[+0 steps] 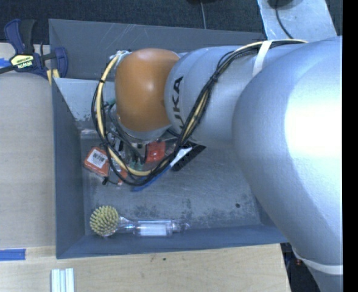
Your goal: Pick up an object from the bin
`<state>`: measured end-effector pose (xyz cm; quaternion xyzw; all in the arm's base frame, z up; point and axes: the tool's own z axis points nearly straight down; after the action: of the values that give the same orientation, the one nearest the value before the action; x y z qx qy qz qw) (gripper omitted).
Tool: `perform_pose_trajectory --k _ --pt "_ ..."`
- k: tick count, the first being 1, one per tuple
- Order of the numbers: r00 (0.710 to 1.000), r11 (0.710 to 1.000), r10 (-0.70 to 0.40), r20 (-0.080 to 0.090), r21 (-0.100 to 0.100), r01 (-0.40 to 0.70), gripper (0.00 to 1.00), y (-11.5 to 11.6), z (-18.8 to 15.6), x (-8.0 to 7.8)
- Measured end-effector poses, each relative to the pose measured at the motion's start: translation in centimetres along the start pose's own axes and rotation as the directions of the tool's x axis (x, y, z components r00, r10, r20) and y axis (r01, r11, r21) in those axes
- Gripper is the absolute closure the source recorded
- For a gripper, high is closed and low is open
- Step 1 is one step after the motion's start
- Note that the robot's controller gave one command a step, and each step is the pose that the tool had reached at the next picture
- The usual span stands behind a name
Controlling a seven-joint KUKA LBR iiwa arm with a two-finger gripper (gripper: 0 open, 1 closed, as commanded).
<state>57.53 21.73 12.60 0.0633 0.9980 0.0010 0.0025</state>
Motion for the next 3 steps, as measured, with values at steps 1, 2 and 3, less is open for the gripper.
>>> perform_pose_trajectory --k 1,2,3 --pt "0.957 0.957 0.289 -0.002 0.001 -0.289 0.0 -0.5 2.7 1.0" --pt "0.969 0.969 0.246 0.009 -0.006 -0.246 0.0 -0.5 5.1 -0.5" --pt "0.895 0.895 0.446 0.028 -0.029 -0.445 1.0 0.7 4.4 1.4"
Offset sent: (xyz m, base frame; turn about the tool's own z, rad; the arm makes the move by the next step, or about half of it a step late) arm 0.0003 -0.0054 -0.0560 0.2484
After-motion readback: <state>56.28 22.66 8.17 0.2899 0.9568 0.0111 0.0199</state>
